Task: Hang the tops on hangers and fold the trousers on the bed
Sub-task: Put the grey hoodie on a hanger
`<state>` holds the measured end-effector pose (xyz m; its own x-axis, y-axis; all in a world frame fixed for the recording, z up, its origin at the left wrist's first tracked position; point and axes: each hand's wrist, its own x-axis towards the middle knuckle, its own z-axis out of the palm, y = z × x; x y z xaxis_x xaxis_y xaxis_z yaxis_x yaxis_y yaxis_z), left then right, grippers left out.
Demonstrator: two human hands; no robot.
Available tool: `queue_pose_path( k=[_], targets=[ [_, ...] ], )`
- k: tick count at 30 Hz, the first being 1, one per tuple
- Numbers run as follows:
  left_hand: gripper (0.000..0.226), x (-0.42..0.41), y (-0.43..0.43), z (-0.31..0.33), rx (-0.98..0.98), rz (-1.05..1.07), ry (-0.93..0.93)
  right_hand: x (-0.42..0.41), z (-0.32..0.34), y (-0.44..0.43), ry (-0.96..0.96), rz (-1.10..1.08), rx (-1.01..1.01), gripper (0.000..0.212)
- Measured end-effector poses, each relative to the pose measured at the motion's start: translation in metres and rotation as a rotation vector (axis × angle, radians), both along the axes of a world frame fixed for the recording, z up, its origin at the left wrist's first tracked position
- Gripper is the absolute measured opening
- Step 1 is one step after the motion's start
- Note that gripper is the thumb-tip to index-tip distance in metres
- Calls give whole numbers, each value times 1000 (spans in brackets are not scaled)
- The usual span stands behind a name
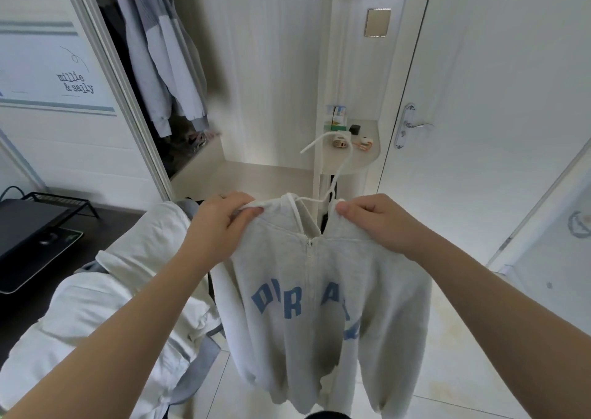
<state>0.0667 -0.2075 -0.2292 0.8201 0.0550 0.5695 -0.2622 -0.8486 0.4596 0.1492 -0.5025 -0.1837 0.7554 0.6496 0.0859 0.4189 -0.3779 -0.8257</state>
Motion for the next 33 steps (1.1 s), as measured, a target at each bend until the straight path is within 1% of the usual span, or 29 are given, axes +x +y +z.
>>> queue_pose_path(
  k=[2,4,5,7,10,11,12,14,15,17,18,20,22,25,28,31,33],
  targets=[
    [26,6,5,7,-24,49,-66,10,10,-4,-87,29,-47,38],
    [35,14,15,16,-71,120,-53,25,14,-17,-175,-3,-96,19],
    [38,19,23,20,-94,147,-56,32,16,-24,-186,-41,-101,14],
    [32,26,36,31,-142,190,-66,45,20,-36,-199,-112,-143,7],
    [21,41,50,48,-158,206,-97,57,31,-28,-264,-121,-209,37],
    [19,49,56,51,-159,210,-105,59,37,-21,-256,-115,-202,42],
    [19,57,61,54,-157,218,-109,60,43,-13,-221,-102,-176,44],
    [26,76,73,61,-125,237,-133,63,55,3,-83,-63,-89,41],
    [29,87,80,65,-104,248,-138,65,62,10,-9,-35,-33,37],
    [33,111,94,76,-62,279,-134,72,73,26,101,25,47,19],
    [36,124,99,83,-48,299,-127,77,78,34,161,56,81,23],
    [40,151,110,98,-10,319,-135,91,89,49,308,104,120,46],
    [41,179,117,114,14,329,-121,103,103,67,376,177,135,56],
    [40,217,129,139,-35,295,-140,119,126,98,476,234,225,53],
    [41,253,149,162,-106,199,-118,135,142,132,571,289,344,54],
    [32,286,170,188,-179,121,-79,152,153,170,597,247,457,54],
    [33,302,183,203,-175,89,-53,165,159,195,595,212,537,49]
  ],
)
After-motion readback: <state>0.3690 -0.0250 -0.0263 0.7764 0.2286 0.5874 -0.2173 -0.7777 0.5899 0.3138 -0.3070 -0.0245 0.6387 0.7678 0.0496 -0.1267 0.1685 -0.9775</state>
